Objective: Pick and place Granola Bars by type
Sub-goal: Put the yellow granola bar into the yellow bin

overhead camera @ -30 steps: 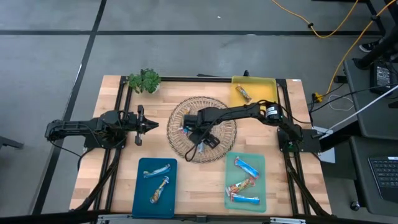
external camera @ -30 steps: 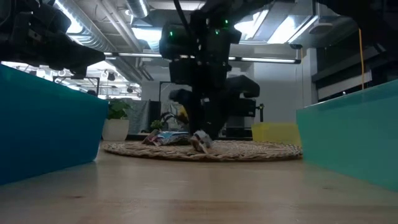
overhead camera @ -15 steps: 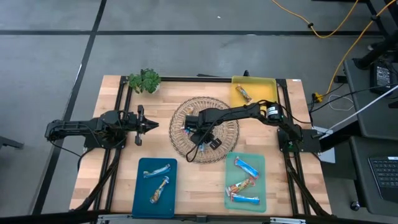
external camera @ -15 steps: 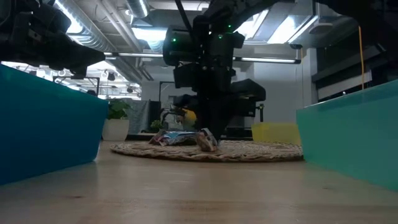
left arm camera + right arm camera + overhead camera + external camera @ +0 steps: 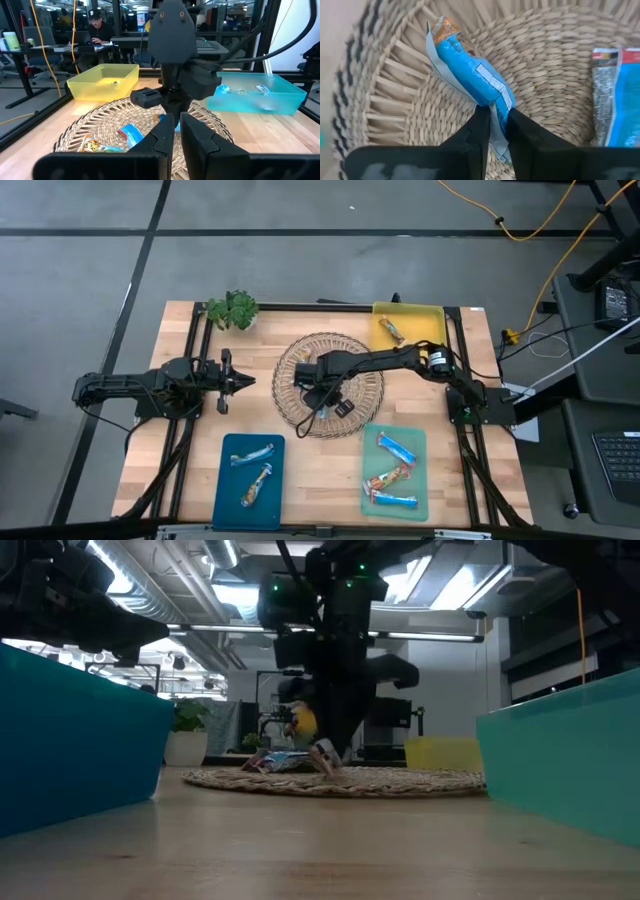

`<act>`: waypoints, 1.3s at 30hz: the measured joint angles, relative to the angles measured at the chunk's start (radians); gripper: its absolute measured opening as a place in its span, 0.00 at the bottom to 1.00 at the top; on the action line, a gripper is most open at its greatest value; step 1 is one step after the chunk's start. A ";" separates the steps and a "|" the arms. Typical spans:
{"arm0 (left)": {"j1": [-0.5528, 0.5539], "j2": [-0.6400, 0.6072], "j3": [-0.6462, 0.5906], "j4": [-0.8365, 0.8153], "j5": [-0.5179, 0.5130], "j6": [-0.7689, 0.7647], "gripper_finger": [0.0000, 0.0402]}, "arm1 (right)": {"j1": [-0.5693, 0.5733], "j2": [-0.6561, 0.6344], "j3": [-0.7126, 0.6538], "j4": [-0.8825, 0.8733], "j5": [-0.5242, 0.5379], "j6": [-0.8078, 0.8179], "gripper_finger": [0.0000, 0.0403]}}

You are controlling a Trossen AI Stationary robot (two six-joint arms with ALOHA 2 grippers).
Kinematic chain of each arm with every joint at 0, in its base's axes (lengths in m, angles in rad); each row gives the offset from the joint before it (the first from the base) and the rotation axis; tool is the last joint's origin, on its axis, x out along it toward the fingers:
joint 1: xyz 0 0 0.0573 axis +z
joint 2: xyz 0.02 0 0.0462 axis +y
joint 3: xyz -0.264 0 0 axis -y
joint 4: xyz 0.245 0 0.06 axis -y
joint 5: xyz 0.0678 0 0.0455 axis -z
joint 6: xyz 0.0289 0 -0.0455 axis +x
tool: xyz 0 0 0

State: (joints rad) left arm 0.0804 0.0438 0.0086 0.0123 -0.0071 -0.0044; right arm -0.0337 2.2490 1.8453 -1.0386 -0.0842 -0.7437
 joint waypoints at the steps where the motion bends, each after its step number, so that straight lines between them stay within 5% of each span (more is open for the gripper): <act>1: 0.000 0.000 0.000 0.000 0.000 0.000 0.06 | 0.000 0.000 0.008 -0.005 -0.001 0.008 0.15; 27: 0.000 0.000 0.000 0.000 0.000 0.000 0.06 | -0.058 -0.001 0.508 -0.399 -0.006 0.379 0.15; 39: 0.000 0.000 0.000 0.000 0.000 0.000 0.07 | -0.165 -0.117 0.493 -0.532 0.063 0.531 0.15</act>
State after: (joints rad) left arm 0.0807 0.0437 0.0082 0.0124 -0.0071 -0.0044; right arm -0.1987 2.1319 2.3383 -1.5708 -0.0212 -0.2124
